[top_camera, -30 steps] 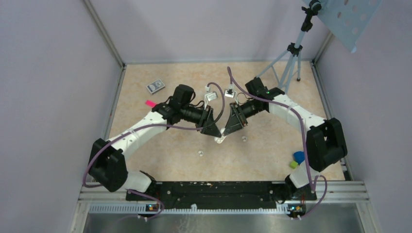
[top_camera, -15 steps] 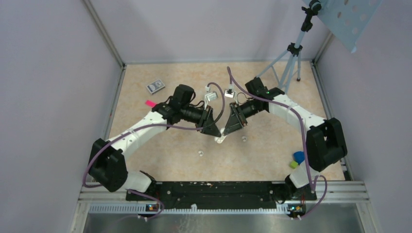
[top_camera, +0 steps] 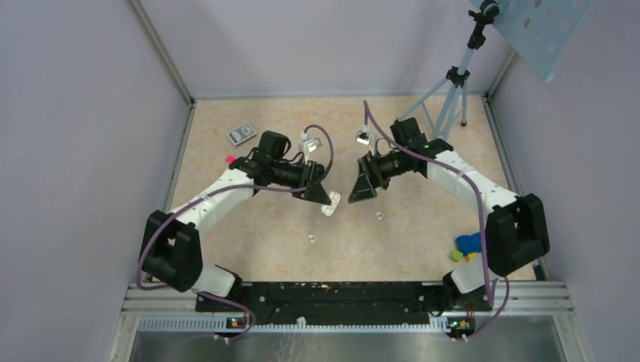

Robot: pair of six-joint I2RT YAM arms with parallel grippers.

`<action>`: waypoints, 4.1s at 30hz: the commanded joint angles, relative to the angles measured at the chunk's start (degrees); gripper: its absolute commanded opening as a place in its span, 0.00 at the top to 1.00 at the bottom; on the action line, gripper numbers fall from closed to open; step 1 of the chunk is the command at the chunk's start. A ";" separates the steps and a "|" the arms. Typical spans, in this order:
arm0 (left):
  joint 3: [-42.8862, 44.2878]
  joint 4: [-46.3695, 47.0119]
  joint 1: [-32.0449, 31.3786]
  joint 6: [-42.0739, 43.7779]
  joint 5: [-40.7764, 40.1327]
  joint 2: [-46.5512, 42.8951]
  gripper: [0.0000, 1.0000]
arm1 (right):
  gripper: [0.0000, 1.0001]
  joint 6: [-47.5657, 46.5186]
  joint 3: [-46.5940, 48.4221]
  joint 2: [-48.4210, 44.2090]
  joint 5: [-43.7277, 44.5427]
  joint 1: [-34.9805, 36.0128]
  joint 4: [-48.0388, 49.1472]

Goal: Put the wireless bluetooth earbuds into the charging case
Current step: Pass from the right arm to the left, then pick up the right earbud from the center of the board, then insert the right earbud into the right side groove of the charging case.

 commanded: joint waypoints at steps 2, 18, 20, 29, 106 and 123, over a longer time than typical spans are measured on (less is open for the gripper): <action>-3.98 2.95 5.26 -3.24 1.74 -2.17 1.00 | 0.11 5.27 -2.95 -10.53 13.13 -1.17 4.11; -9.73 9.86 9.41 -9.35 2.93 -2.18 1.00 | 0.21 30.22 -28.60 -27.89 53.71 -0.45 13.87; -9.91 10.21 9.36 -9.77 2.93 -2.54 1.00 | 0.27 31.04 -28.96 -26.07 55.18 -0.10 13.80; -10.23 9.57 9.40 -10.19 2.32 -1.69 1.00 | 0.62 32.05 -29.44 -14.16 54.68 4.11 20.86; -24.63 40.78 7.29 -39.82 -11.19 -16.40 1.00 | 1.00 49.21 -23.29 -22.49 76.00 33.93 46.34; -23.79 40.49 7.27 -39.99 -10.47 -16.46 1.00 | 1.00 47.78 -20.87 -18.05 77.40 35.37 46.61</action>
